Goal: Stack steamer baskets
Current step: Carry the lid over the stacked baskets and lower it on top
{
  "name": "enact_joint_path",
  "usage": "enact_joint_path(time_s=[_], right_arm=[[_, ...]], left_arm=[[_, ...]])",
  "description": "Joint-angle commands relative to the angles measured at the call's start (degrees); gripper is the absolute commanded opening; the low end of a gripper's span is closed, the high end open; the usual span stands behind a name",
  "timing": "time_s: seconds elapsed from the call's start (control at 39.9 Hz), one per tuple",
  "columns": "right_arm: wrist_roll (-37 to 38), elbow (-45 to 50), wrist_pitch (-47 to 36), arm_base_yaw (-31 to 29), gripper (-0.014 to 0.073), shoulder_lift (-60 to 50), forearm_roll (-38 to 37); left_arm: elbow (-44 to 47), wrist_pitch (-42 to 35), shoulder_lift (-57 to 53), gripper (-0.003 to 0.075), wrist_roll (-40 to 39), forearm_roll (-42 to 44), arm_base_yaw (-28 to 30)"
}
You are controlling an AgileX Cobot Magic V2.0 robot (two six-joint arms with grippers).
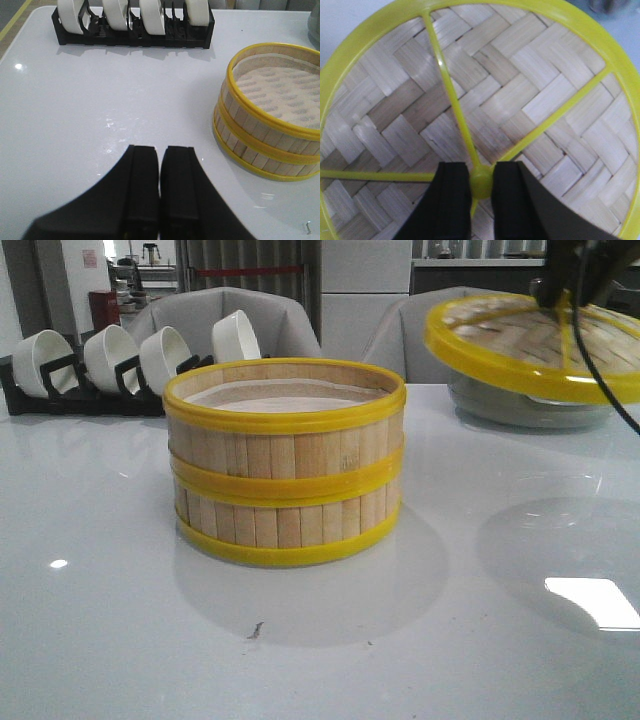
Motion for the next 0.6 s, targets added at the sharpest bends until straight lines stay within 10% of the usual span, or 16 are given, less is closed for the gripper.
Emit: enact_joint_path(time_s=[0.0, 0.58], right_arm=[[-0.5, -6.7, -1.3, 4.2, 0.0022, -2.1, 0.1], [-5.7, -27.3, 3.8, 20.6, 0.0022, 14.1, 4.6]], left_arm=[[-1.6, -4.4, 0.0, 0.0095, -0.5, 0.4, 0.2], [-1.6, -4.4, 0.0, 0.0095, -0.5, 0.4, 0.2]])
